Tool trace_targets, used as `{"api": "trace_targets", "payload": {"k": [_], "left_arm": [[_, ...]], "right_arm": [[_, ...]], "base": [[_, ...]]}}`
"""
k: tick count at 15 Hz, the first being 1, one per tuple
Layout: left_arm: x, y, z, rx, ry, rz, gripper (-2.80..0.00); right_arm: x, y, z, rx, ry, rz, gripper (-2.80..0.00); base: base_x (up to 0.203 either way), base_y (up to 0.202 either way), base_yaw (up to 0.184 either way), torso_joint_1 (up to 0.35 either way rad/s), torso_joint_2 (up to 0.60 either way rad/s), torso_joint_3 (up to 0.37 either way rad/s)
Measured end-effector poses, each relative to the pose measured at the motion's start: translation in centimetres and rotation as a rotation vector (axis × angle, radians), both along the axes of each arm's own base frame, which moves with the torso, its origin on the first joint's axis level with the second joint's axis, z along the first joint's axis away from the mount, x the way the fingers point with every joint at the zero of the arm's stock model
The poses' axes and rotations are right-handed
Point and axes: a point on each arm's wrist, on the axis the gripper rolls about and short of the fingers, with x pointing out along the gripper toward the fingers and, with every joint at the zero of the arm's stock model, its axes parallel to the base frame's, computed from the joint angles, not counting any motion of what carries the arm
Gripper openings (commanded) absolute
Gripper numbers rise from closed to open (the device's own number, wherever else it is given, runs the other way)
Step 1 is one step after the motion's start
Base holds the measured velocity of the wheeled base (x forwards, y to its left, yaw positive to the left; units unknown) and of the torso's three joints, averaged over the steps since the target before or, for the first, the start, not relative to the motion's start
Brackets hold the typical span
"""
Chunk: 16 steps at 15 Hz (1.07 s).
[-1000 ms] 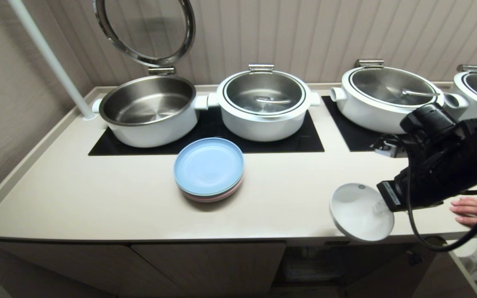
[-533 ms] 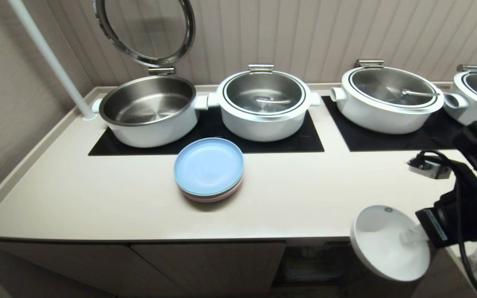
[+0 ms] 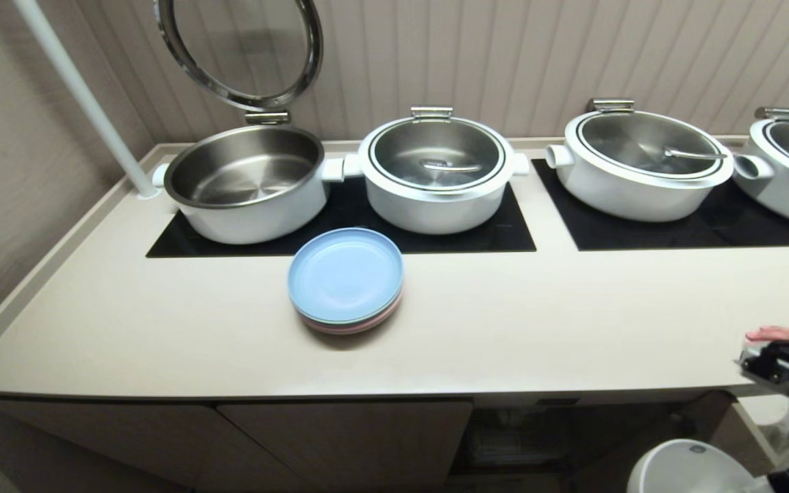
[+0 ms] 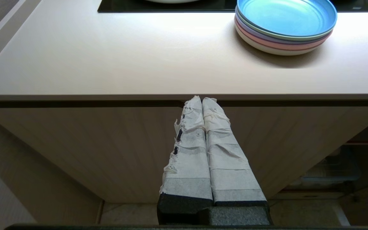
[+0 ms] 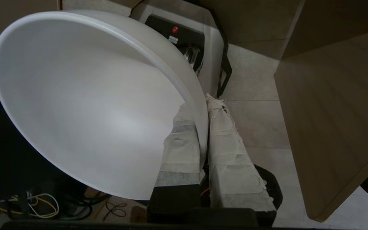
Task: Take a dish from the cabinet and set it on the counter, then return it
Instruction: Put it back into the cabinet
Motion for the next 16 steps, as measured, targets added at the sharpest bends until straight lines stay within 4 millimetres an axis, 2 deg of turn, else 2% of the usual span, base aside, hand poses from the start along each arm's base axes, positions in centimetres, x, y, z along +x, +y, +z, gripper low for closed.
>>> {"api": "trace_targets", "payload": {"k": [8, 16], "left_arm": [[0.0, 0.0, 0.0, 0.000, 0.000, 0.000, -2.80], [0.0, 0.0, 0.0, 0.000, 0.000, 0.000, -2.80]], "right_arm": [[-2.8, -0.9, -2.0, -0.009, 0.032, 0.005, -2.80], [-3.2, -0.8, -1.8, 0.015, 0.013, 0.074, -2.80]], "base": [[0.000, 0.000, 0.000, 0.000, 0.00, 0.000], [0.000, 0.000, 0.000, 0.000, 0.00, 0.000]]}}
